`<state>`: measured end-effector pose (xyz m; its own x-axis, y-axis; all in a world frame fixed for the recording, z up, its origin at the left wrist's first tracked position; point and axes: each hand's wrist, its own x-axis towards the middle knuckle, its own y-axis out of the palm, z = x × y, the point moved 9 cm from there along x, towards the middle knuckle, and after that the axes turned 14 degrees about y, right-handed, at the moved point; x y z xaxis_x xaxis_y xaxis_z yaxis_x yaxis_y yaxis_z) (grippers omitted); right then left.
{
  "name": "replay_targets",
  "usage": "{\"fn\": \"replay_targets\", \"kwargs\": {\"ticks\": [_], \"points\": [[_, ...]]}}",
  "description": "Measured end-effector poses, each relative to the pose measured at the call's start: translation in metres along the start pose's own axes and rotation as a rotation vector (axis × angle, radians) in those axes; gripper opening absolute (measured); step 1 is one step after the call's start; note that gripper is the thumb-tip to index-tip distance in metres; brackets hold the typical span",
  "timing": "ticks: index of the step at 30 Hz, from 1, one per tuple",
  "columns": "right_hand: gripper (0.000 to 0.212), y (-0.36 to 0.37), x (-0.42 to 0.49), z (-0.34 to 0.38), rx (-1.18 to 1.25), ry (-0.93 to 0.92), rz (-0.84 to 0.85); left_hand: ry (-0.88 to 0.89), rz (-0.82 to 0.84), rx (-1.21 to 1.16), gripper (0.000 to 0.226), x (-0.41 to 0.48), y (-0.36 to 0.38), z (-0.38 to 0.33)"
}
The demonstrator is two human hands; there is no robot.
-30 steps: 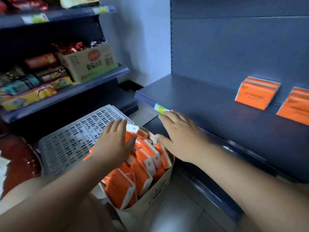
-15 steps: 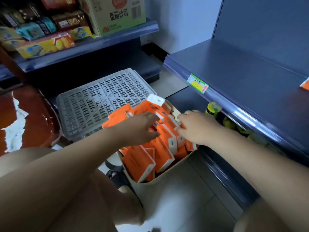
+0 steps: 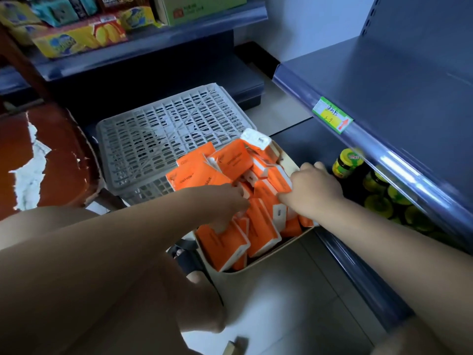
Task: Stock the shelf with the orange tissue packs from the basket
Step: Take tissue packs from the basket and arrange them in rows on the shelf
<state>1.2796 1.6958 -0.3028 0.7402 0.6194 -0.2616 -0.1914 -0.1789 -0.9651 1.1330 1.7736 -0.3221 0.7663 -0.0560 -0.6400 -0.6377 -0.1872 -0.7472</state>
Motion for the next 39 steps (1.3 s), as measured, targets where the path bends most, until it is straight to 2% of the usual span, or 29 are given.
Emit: {"fn": "replay_targets", "kwargs": {"ticks": [4,8,11,14,17,20,23,26,28,30,34,39], "points": [[0.042,0.004,0.003,-0.006,0.104,0.033,0.036,-0.003,0.008,0.163,0.048,0.005,0.008,0.006],[0.033,-0.009,0.006,-0.022,0.458,0.179,0.101,0.014,-0.012,0.191,0.052,0.003,0.001,0.009],[0.03,-0.024,0.011,-0.033,0.693,0.24,0.113,-0.002,-0.049,-0.021,0.056,-0.007,-0.008,0.014],[0.041,-0.033,0.015,-0.039,0.894,0.253,0.139,-0.004,-0.168,-0.276,0.045,-0.02,-0.029,0.018],[0.024,-0.035,0.016,-0.036,1.078,0.244,0.268,0.01,-0.325,-0.443,0.037,-0.03,-0.056,0.021],[0.025,-0.047,0.013,-0.039,1.228,0.219,0.302,0.038,-0.483,-0.62,0.024,-0.038,-0.077,0.027],[0.035,-0.061,0.007,-0.054,1.355,0.214,0.282,0.087,-0.573,-0.805,0.035,-0.042,-0.085,0.029],[0.031,-0.077,-0.004,-0.074,1.401,0.193,0.276,0.131,-0.672,-0.925,0.04,-0.045,-0.093,0.029],[0.02,-0.091,-0.016,-0.086,1.37,0.146,0.281,0.176,-0.737,-0.966,0.04,-0.048,-0.102,0.023],[0.02,-0.104,-0.03,-0.098,1.331,0.108,0.265,0.223,-0.78,-0.993,0.04,-0.051,-0.111,0.012],[0.027,-0.124,-0.058,-0.129,1.33,0.107,0.172,0.327,-0.859,-0.987,0.038,-0.056,-0.132,-0.021],[0.024,-0.135,-0.103,-0.189,1.393,0.163,0.006,0.479,-0.98,-1.027,0.032,-0.057,-0.159,-0.075]]}}
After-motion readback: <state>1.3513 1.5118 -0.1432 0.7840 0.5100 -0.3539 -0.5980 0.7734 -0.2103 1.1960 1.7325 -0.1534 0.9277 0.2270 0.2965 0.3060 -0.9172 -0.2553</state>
